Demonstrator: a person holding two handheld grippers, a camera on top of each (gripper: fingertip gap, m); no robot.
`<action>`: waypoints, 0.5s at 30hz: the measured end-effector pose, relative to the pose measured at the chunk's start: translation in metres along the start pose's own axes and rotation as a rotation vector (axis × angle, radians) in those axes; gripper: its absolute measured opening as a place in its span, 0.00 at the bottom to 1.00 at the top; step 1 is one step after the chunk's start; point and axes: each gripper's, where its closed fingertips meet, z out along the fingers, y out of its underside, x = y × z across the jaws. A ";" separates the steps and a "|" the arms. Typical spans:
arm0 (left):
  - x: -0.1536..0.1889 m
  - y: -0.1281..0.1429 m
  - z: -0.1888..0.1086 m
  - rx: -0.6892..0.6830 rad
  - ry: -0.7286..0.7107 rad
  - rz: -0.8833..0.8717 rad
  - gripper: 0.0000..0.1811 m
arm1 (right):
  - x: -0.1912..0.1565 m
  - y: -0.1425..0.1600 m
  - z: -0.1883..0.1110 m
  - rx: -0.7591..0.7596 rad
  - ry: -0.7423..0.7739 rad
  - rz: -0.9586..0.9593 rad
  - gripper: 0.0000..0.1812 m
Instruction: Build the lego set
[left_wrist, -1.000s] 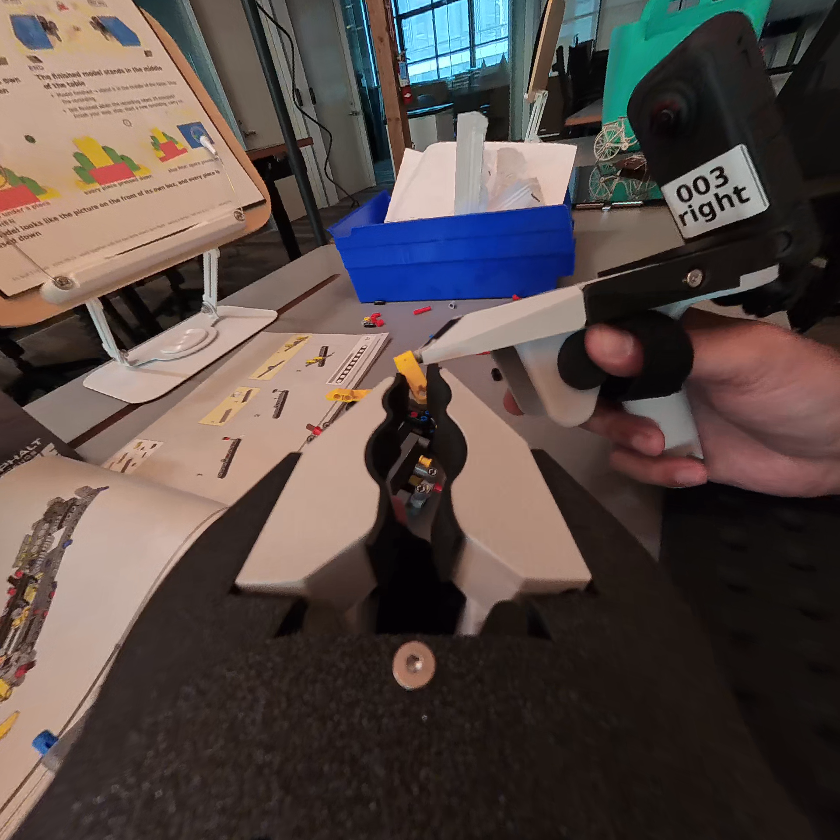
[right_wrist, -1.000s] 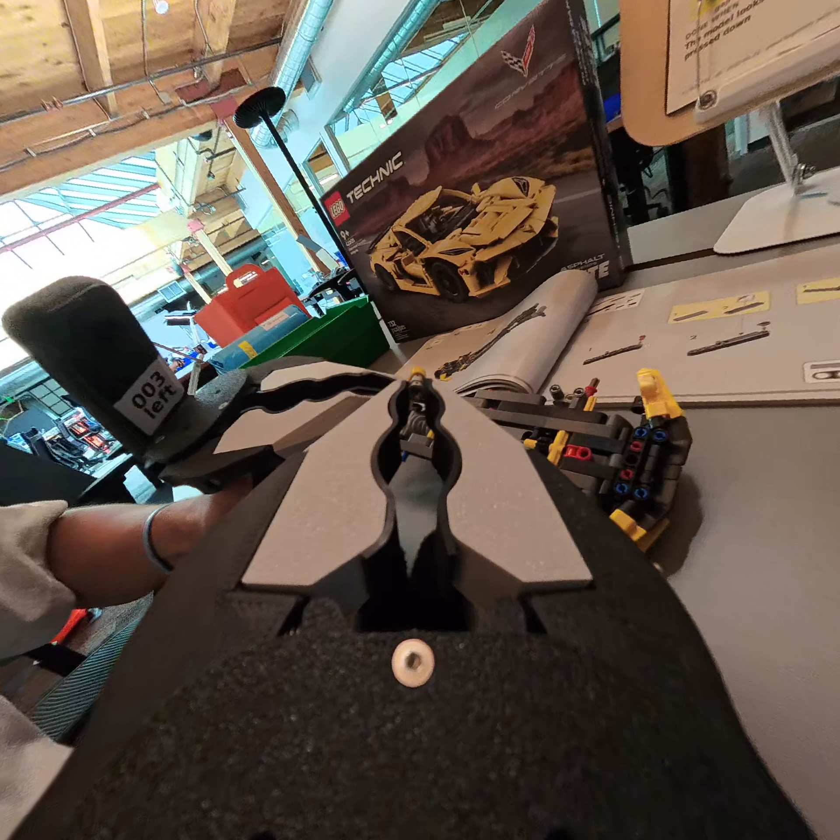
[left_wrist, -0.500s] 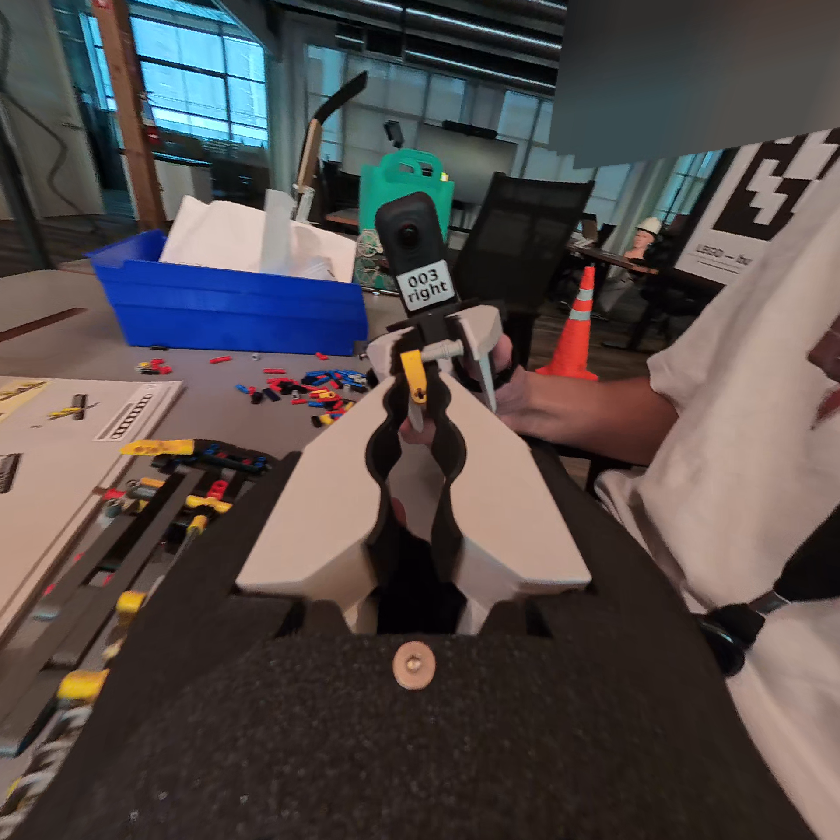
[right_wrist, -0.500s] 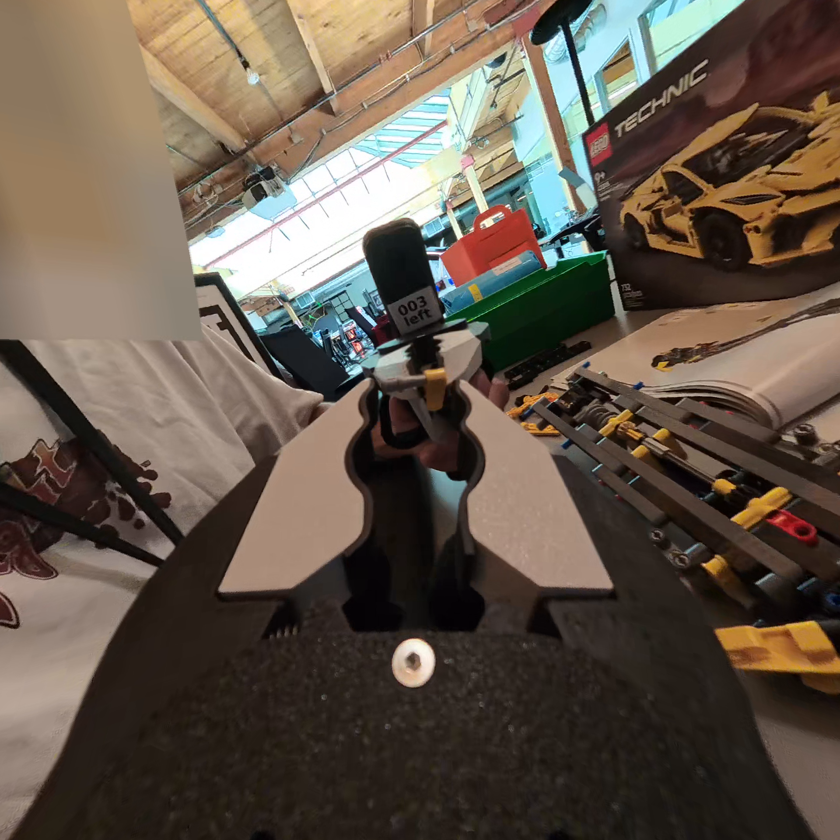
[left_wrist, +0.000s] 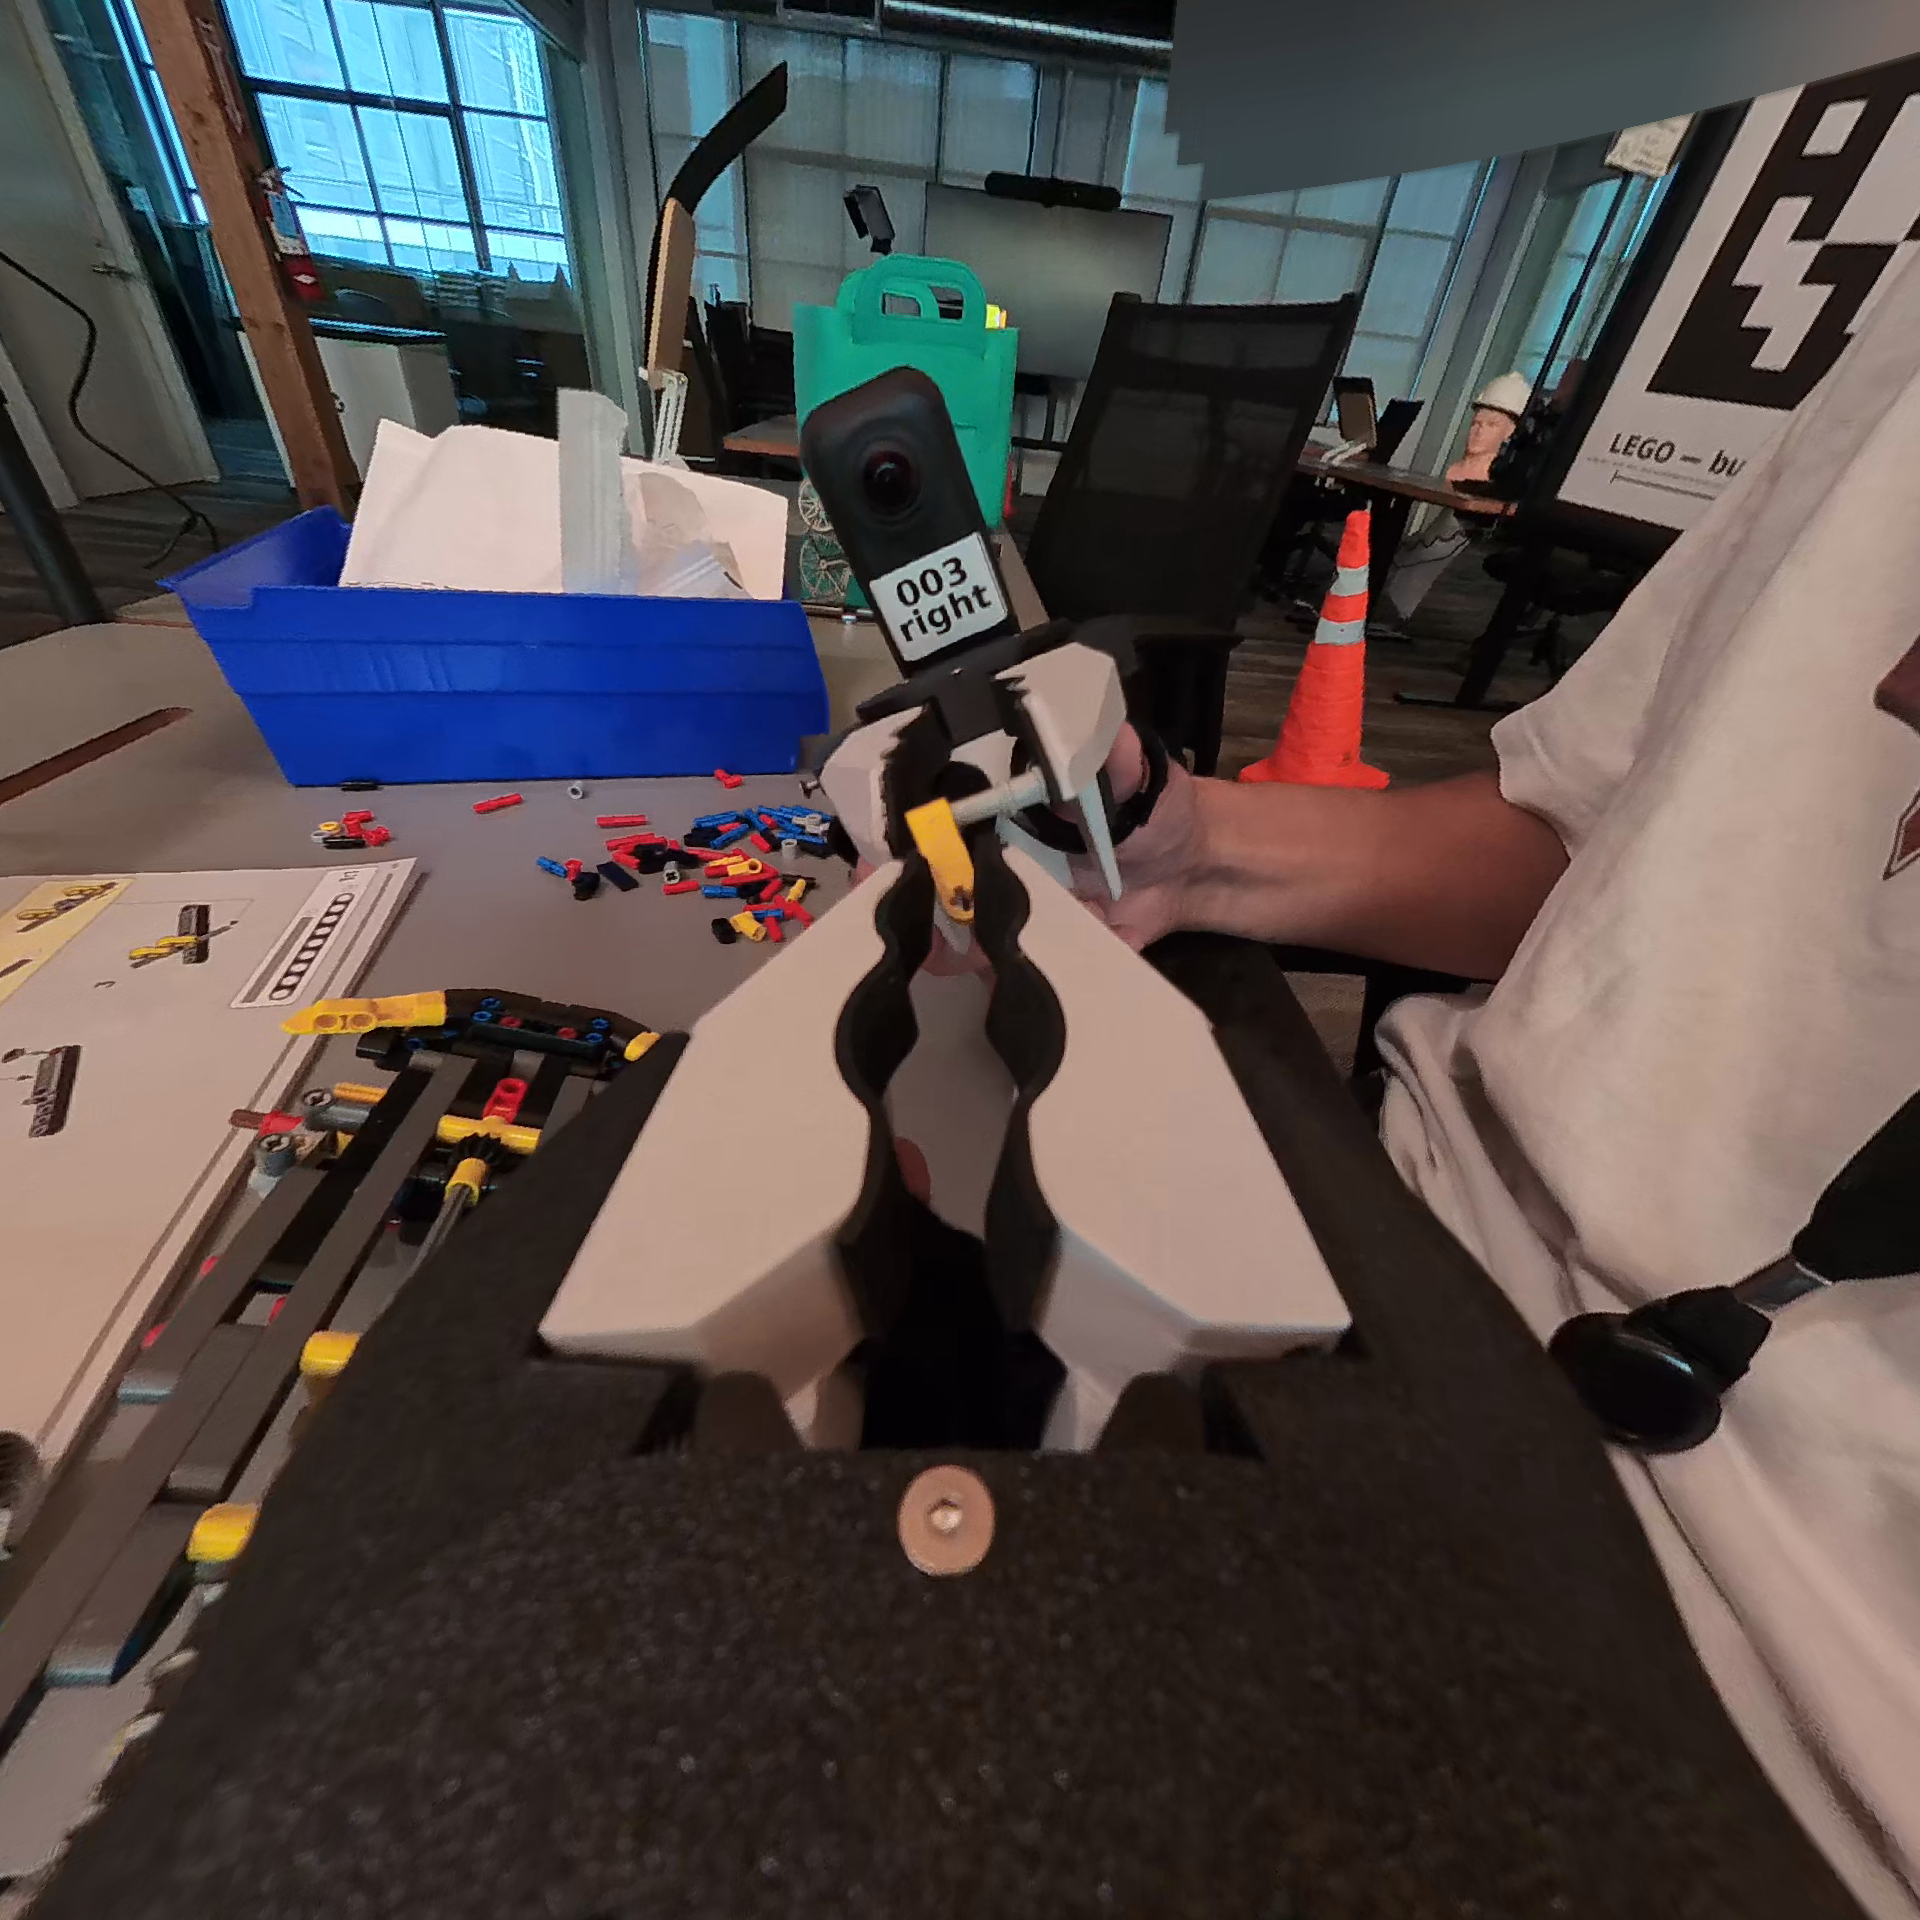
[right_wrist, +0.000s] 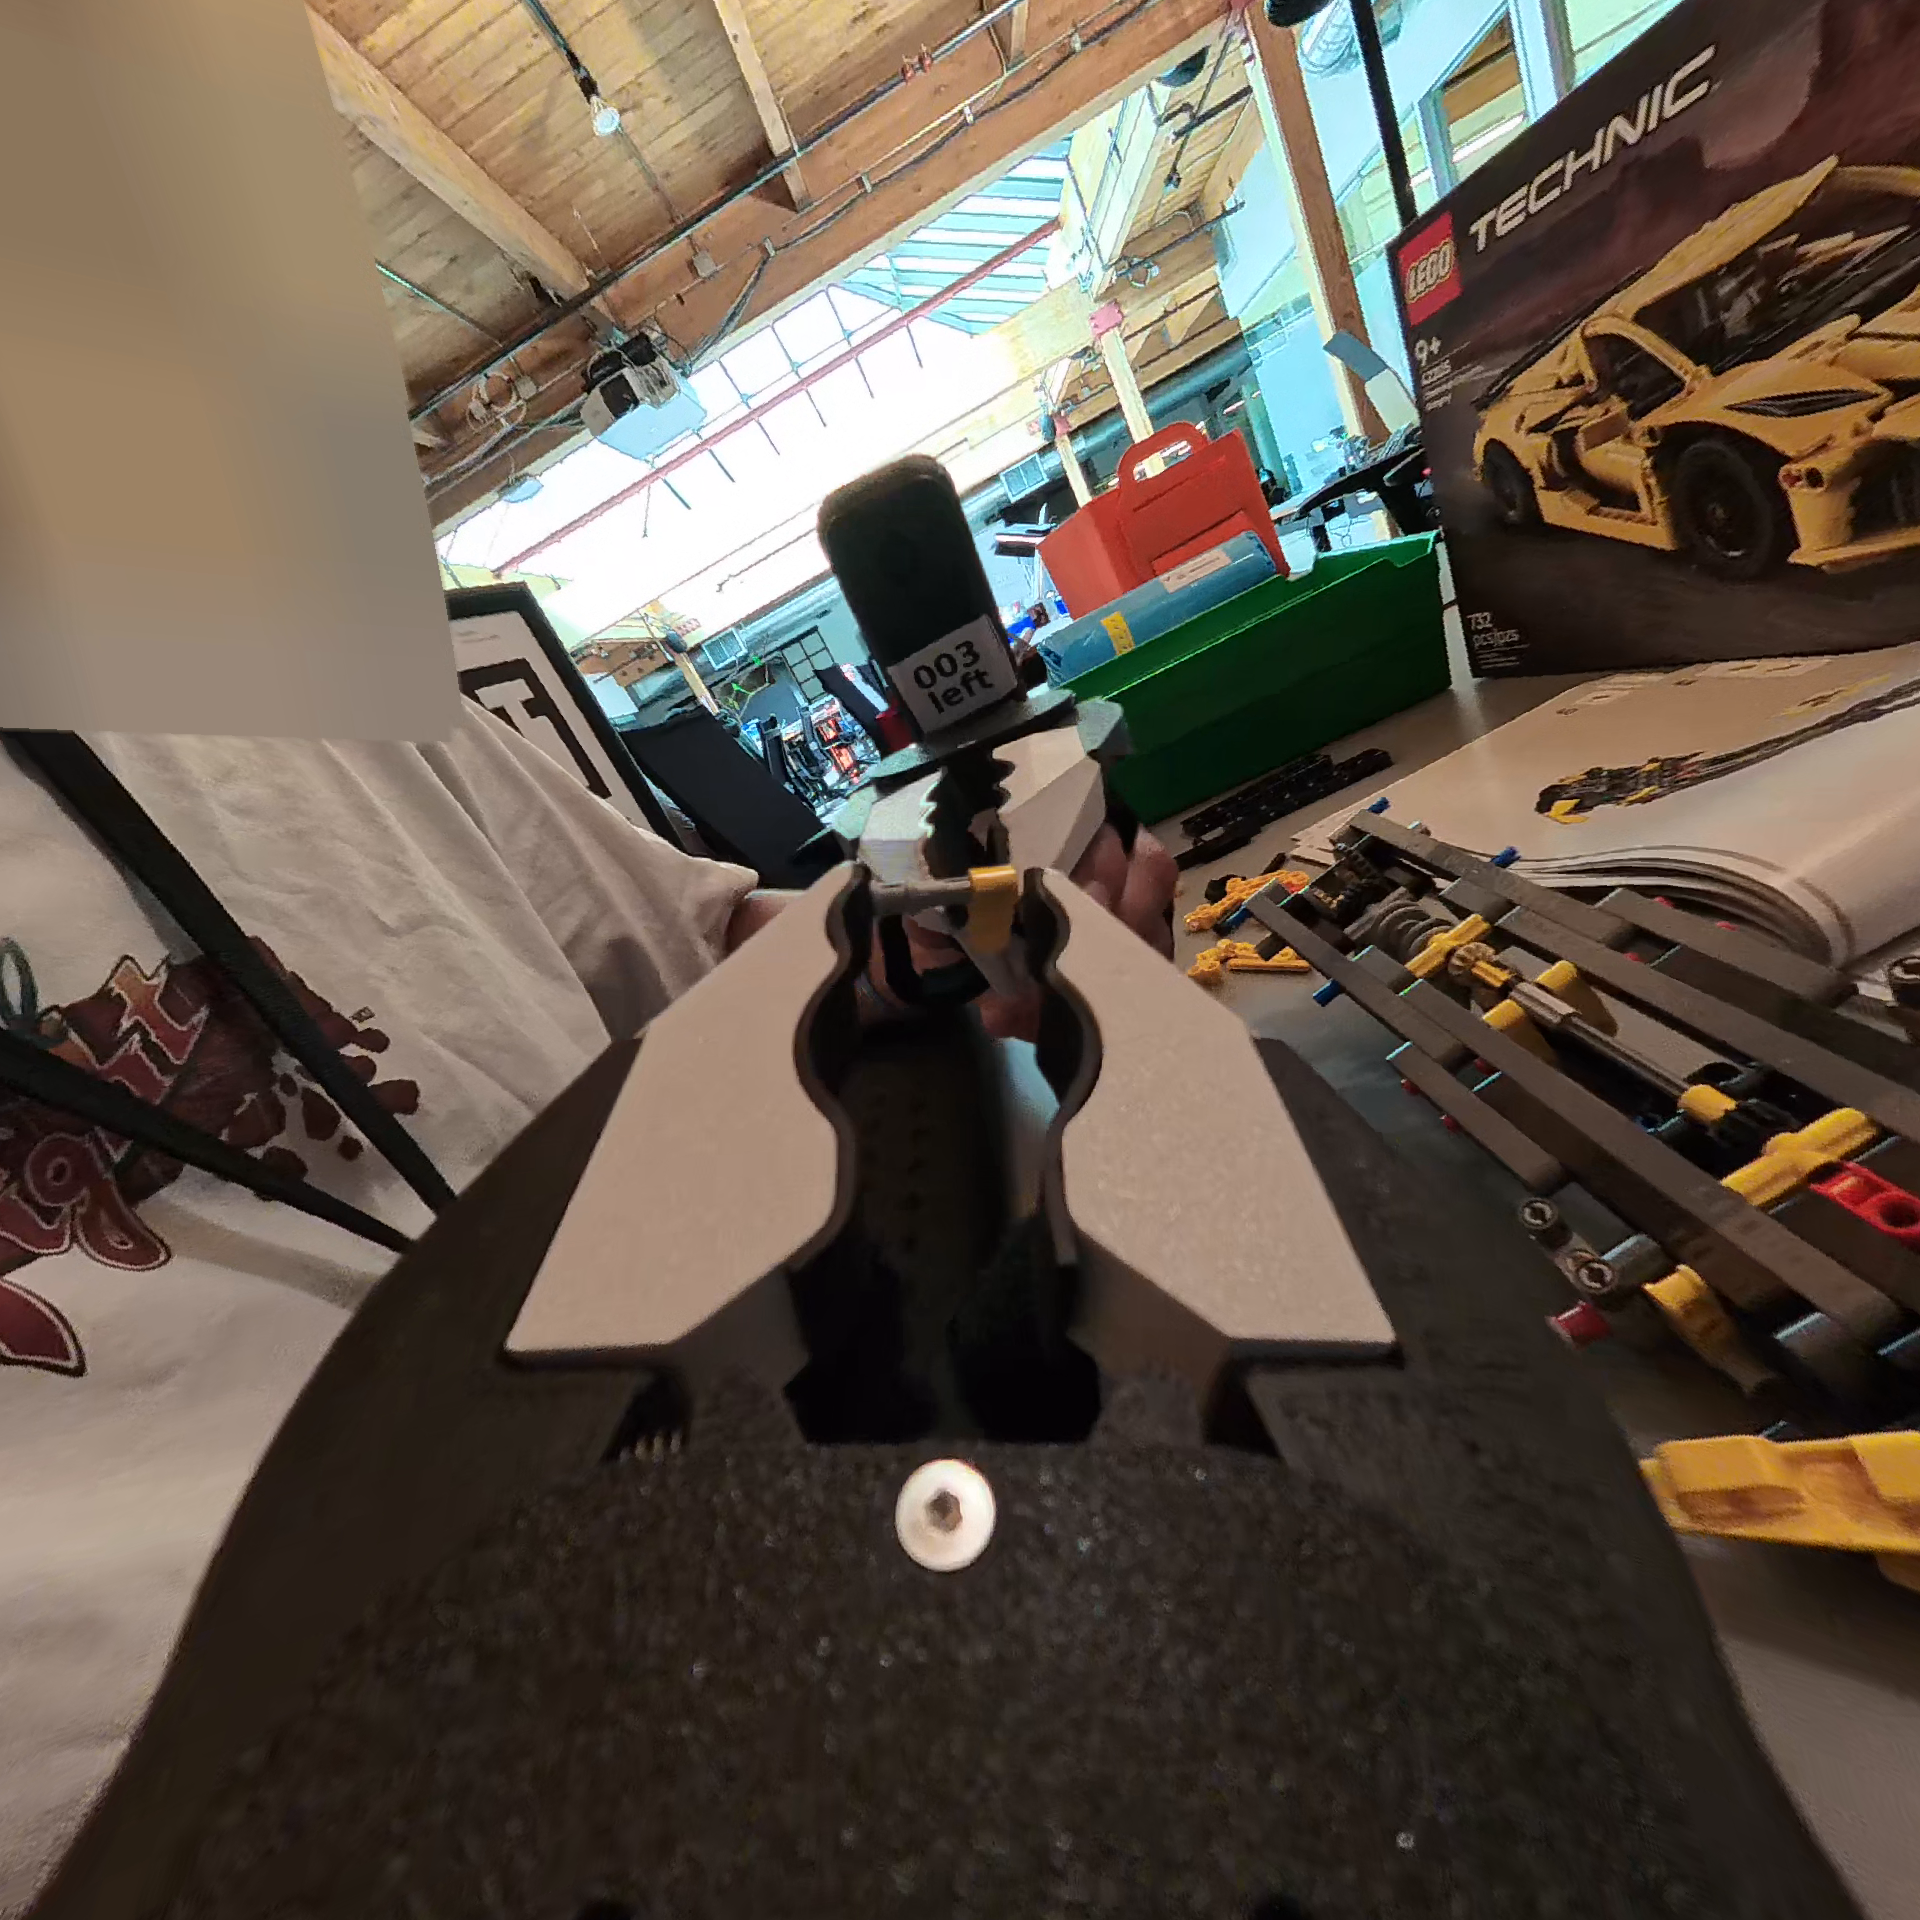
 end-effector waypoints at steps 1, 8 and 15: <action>0.000 0.001 0.000 -0.007 -0.004 0.009 0.04 | 0.000 0.000 0.000 -0.004 -0.002 0.002 0.15; 0.006 0.003 0.000 -0.024 0.012 0.035 0.04 | -0.004 0.003 0.000 -0.016 -0.038 0.000 0.13; -0.001 0.003 0.000 -0.027 -0.037 0.048 0.04 | 0.002 -0.001 -0.001 0.015 -0.013 0.033 0.13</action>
